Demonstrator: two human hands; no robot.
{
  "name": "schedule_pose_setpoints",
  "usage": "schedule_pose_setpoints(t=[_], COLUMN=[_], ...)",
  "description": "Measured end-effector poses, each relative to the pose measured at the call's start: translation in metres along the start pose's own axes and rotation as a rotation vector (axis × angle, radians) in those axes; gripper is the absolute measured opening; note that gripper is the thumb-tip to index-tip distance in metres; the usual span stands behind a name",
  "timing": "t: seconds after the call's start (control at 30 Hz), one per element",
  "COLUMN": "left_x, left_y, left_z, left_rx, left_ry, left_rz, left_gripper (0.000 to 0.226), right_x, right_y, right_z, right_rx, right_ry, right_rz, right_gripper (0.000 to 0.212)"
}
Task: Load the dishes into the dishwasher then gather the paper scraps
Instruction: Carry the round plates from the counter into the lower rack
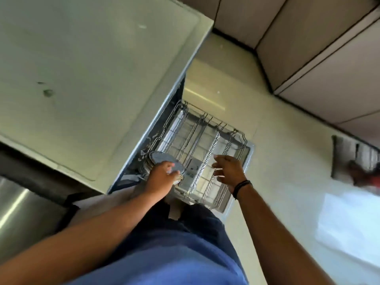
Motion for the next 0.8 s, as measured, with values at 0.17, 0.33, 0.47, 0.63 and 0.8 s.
schedule_pose_setpoints(t=[0.17,0.33,0.47,0.63,0.8], left_x=[0.029,0.070,0.111,0.173,0.254], left_y=[-0.046,-0.079,-0.104,-0.133,-0.178], left_z=[0.042,0.066,0.055,0.022,-0.043], left_rx=[0.088,0.216,0.439,0.647,0.733], left_ry=[0.044,0.094,0.093,0.067,-0.018], left_rz=[0.118,0.317,0.548,0.792,1.098], left_gripper=[0.024,0.017,0.018,0.027,0.032], right_x=[0.016,0.028,0.046,0.080,0.149], right_y=[-0.006,0.014,0.058,0.148,0.243], right_z=[-0.061,-0.090,-0.105,-0.096,-0.065], right_rx=[0.101,0.161,0.252,0.372,0.519], right_ry=[-0.184,-0.255,-0.321,-0.385,-0.392], right_rz=[-0.027,-0.134,-0.270,-0.517,-0.790], right_gripper=[0.012,0.021,0.013,0.010,0.009])
Point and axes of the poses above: each hand's wrist, its own x-axis away from the middle knuckle, its own y-axis out of the palm, z = x × y, the point moved 8 cm from there along -x, towards the middle knuckle, and after that the axes turned 6 degrees about -y, right-handed, at the moved point
